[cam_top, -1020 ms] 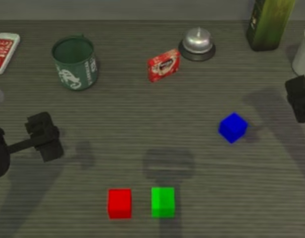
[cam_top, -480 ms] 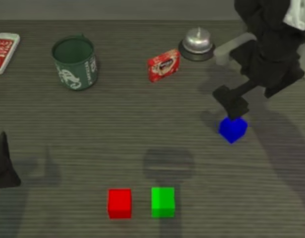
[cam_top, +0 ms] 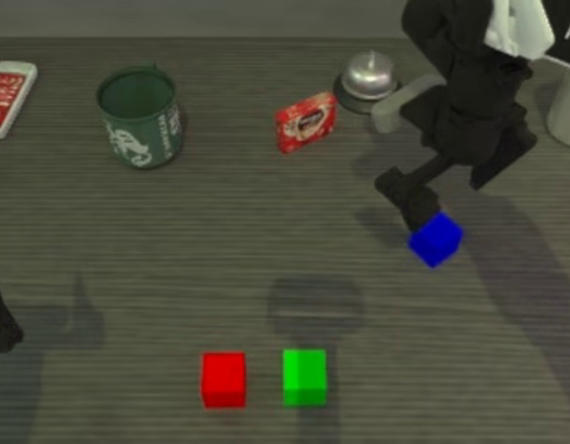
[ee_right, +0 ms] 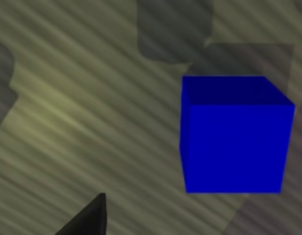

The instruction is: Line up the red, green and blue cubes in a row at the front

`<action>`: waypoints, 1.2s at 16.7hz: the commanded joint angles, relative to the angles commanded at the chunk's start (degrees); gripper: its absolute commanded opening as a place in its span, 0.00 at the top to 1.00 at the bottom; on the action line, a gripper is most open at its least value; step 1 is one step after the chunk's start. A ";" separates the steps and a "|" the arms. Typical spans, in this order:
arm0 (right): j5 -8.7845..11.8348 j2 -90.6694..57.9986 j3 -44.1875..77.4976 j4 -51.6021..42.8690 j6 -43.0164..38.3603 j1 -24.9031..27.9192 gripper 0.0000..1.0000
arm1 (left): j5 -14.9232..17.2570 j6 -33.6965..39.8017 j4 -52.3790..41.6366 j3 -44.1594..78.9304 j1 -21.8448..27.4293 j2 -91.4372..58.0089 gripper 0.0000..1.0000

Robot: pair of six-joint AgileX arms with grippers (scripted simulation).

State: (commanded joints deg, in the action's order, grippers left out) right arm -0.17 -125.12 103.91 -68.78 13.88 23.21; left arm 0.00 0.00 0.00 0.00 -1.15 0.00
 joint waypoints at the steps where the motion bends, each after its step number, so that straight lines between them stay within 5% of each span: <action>1: 0.00 0.00 0.00 0.00 0.00 0.00 0.00 | 0.00 0.00 0.00 0.00 0.00 0.00 0.00; 16: -0.05 -4.95 -10.60 15.55 -0.15 0.08 0.00 | 0.00 0.00 0.00 0.00 0.00 0.00 0.00; 20: -0.05 -4.95 -10.60 15.55 -0.15 0.08 0.30 | 0.00 0.00 0.00 0.00 0.00 0.00 0.00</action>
State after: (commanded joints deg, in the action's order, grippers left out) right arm -0.21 -130.07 93.30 -53.23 13.73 23.29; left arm 0.00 0.00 0.00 0.00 -1.15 0.00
